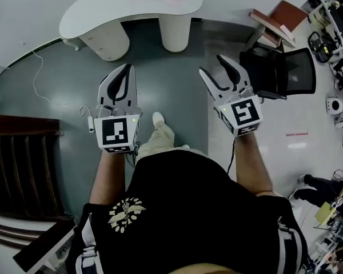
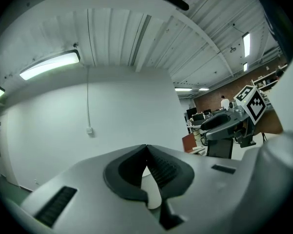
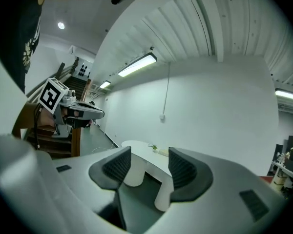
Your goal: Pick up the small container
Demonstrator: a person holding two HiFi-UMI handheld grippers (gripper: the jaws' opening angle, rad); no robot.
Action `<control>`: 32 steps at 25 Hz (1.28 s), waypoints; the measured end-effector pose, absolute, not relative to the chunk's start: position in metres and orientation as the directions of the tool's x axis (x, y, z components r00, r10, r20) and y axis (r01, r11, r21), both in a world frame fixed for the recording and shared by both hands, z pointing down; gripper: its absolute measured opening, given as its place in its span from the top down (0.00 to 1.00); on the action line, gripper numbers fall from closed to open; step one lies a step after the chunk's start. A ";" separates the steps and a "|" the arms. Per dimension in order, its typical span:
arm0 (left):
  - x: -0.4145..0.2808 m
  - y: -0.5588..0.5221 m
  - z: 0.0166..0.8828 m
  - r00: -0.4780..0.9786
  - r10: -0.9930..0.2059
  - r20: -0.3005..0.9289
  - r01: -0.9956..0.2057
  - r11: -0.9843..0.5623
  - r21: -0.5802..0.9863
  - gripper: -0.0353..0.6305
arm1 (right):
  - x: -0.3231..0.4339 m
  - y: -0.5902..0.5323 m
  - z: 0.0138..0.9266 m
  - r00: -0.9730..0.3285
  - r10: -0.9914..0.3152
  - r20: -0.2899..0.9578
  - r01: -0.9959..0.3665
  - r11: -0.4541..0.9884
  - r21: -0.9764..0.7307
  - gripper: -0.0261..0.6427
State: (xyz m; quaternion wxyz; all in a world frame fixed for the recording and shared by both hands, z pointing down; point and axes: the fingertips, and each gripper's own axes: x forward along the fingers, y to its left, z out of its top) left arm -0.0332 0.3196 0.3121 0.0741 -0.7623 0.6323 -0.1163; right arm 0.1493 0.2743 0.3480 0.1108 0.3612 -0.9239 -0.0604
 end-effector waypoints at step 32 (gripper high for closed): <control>-0.205 0.066 0.305 0.267 -0.963 0.027 -0.953 -0.268 -0.140 0.91 | 0.027 0.065 0.331 -0.621 -0.733 0.277 -0.736 0.667 0.118 0.61</control>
